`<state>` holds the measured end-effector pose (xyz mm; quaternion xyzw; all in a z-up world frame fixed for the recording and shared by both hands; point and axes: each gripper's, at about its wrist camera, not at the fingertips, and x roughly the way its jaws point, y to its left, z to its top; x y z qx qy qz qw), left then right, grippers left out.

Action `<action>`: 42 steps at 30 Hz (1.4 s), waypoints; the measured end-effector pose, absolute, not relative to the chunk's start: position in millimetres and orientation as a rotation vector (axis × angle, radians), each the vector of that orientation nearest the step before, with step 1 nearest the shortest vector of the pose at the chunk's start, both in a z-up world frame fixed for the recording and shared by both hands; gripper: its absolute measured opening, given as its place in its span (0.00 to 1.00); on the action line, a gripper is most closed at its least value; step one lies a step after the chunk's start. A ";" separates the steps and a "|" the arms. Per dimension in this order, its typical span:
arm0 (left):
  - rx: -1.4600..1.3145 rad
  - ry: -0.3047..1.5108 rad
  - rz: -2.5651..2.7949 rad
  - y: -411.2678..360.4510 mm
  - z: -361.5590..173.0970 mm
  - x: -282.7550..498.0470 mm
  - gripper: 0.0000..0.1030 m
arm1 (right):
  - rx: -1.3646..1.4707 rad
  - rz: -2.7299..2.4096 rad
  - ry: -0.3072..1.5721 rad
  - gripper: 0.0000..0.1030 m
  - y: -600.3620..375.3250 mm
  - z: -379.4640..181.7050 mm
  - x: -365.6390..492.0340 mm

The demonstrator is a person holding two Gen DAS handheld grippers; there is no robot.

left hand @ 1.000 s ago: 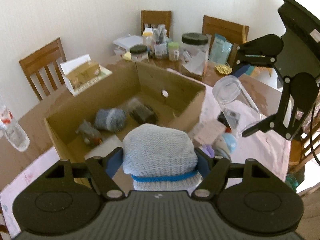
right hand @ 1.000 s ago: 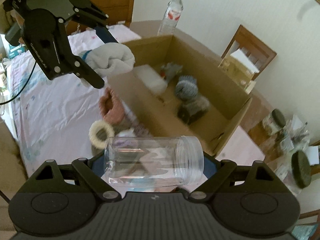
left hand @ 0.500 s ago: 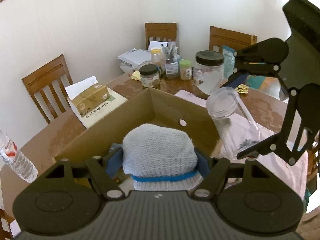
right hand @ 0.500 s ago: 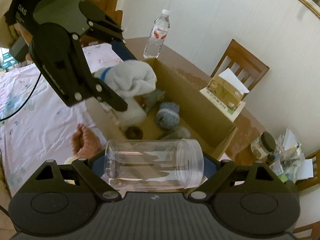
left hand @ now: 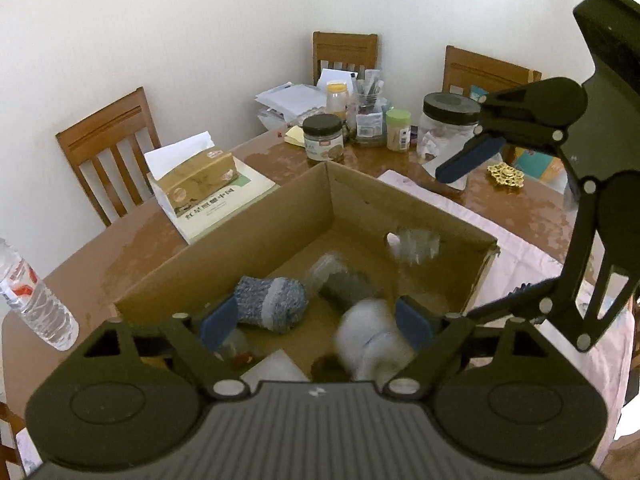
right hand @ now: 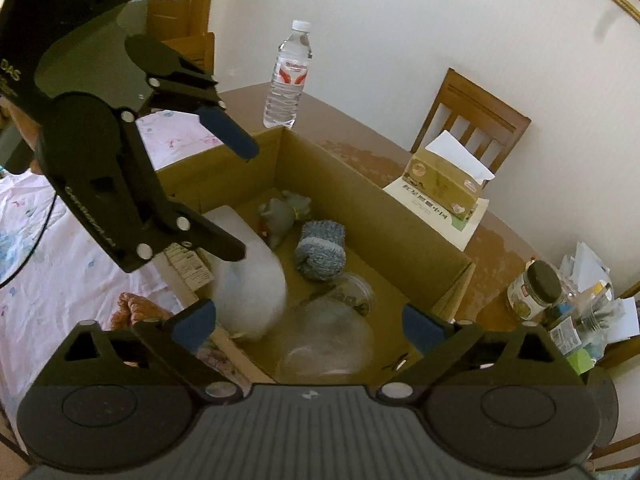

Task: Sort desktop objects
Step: 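Carry the hat into the cardboard box and open the left tool while the right tool drops the jar there, then withdraw both open tools from the cardboard box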

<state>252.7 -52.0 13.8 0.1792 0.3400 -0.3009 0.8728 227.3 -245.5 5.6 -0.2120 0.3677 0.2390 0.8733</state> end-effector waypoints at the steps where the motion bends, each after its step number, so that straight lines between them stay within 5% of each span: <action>1: 0.371 0.709 -0.624 -50.2 14.6 251.3 0.84 | -0.439 0.494 0.765 1.00 -245.6 5.3 226.3; 42: 0.243 0.773 -0.581 -8.2 -1.3 147.4 0.87 | -0.059 0.119 0.779 1.00 -235.9 -16.6 119.3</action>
